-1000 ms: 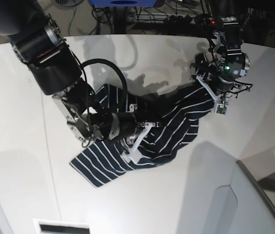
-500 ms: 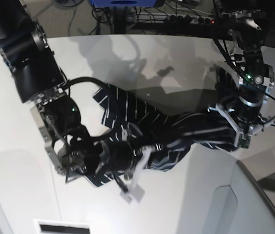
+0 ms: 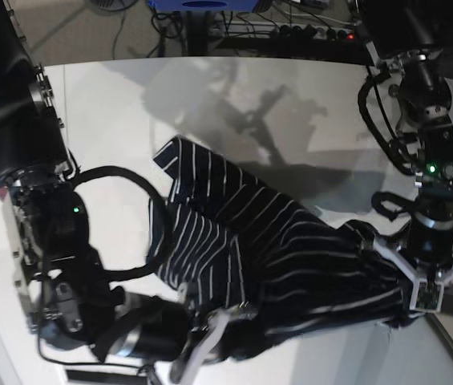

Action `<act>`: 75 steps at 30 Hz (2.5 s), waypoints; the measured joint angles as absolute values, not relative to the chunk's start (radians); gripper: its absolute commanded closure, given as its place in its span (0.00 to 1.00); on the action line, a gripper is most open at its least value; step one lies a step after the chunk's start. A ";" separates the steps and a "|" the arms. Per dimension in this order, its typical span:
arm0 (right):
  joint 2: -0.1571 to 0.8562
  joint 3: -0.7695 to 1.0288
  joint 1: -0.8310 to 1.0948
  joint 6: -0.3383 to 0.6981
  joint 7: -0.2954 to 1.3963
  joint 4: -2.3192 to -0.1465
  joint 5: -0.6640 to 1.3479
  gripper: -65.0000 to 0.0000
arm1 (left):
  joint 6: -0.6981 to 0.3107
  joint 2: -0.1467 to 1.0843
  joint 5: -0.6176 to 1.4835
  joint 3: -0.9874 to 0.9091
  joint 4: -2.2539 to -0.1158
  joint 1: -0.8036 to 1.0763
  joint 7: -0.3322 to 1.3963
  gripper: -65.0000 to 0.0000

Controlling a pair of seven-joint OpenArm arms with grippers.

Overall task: Layout the t-shirt on the table in an organized manner, then fold the t-shirt properly
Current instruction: 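Lift the shirt with both grippers and bring them together, then lower the bunched shirt and regrasp it with the right gripper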

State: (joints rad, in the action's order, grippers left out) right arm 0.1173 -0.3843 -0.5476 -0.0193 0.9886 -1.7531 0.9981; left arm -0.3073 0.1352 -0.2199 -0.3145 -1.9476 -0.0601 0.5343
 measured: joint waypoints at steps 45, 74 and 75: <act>-0.120 -0.698 -0.410 0.122 0.474 -0.786 -0.307 0.10 | -0.295 0.083 -0.352 -0.176 -1.942 -0.080 0.753 1.00; -0.137 -0.694 -0.514 0.034 0.276 -0.572 -0.235 0.20 | -0.292 0.015 -0.352 -0.176 -1.942 0.014 0.753 1.00; -0.138 -0.694 -0.514 0.037 0.268 -0.568 -0.232 0.22 | -0.292 0.015 -0.351 -0.176 -1.942 0.015 0.753 1.00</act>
State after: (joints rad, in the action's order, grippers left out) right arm -0.1383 -0.6937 -0.5140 0.0368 0.2680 -0.5678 -0.2321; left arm -0.2916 0.0147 -0.3511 -0.1761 -1.9419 0.0151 0.7528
